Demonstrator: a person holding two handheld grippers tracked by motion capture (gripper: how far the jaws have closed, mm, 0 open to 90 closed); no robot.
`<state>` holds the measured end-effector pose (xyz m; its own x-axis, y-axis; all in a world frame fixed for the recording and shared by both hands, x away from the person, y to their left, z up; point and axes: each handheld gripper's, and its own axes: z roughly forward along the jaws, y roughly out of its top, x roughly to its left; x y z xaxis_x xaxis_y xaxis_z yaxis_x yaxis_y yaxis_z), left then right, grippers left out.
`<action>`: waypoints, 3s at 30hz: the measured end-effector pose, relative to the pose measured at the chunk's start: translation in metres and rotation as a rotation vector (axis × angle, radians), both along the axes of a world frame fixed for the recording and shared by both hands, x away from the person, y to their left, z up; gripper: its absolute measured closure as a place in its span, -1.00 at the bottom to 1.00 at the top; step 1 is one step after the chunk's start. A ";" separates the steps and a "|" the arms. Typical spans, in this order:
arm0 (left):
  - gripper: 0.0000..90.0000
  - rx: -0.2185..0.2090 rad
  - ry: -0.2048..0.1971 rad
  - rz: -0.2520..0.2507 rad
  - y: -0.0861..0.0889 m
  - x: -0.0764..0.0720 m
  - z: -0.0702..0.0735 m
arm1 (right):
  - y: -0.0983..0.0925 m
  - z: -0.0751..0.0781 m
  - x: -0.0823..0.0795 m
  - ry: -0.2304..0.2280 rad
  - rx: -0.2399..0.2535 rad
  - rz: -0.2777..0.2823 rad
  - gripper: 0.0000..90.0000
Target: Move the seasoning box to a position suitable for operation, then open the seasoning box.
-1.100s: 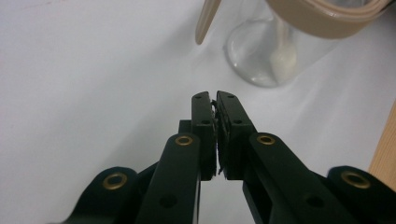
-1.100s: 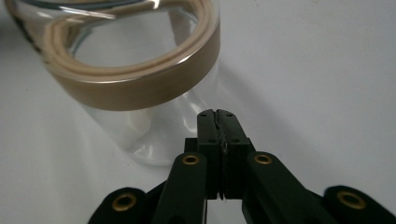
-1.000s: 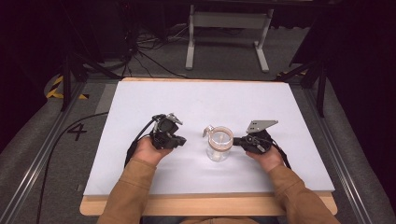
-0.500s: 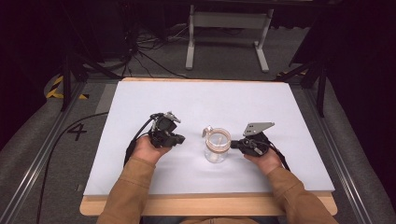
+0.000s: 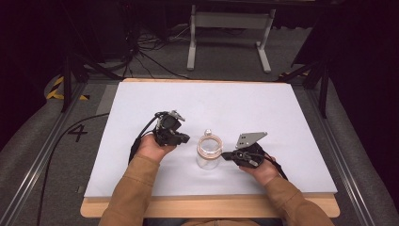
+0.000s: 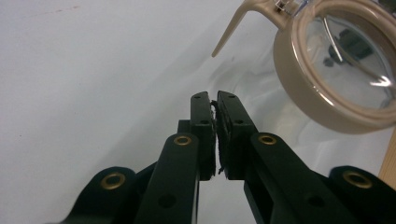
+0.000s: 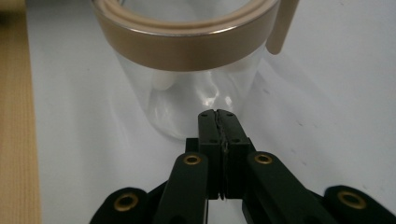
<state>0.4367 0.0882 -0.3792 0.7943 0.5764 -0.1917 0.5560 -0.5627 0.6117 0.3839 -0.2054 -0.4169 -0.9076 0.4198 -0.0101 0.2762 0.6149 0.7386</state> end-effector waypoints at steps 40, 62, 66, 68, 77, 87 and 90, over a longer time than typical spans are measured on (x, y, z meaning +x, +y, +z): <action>0.99 -0.355 -0.074 -0.095 -0.039 0.023 0.008 | -0.024 0.005 -0.038 -0.040 0.065 -0.020 0.97; 0.99 -0.344 -0.045 -0.131 -0.038 0.021 0.011 | -0.010 0.020 -0.042 -0.049 0.130 0.005 0.97; 0.99 -0.346 -0.046 -0.127 -0.038 0.021 0.010 | -0.004 0.024 -0.041 -0.044 0.153 0.005 0.97; 0.99 -0.348 -0.045 -0.124 -0.038 0.021 0.010 | -0.001 0.026 -0.041 -0.043 0.160 0.007 0.98; 0.99 -0.363 -0.026 -0.121 -0.037 0.023 0.009 | 0.008 0.030 -0.040 -0.039 0.170 0.012 0.98; 0.99 -0.372 -0.019 -0.118 -0.036 0.024 0.008 | 0.012 0.027 -0.039 -0.023 0.164 0.015 0.98; 0.99 -0.373 -0.010 -0.118 -0.036 0.025 0.007 | 0.013 0.026 -0.038 -0.027 0.164 0.016 0.98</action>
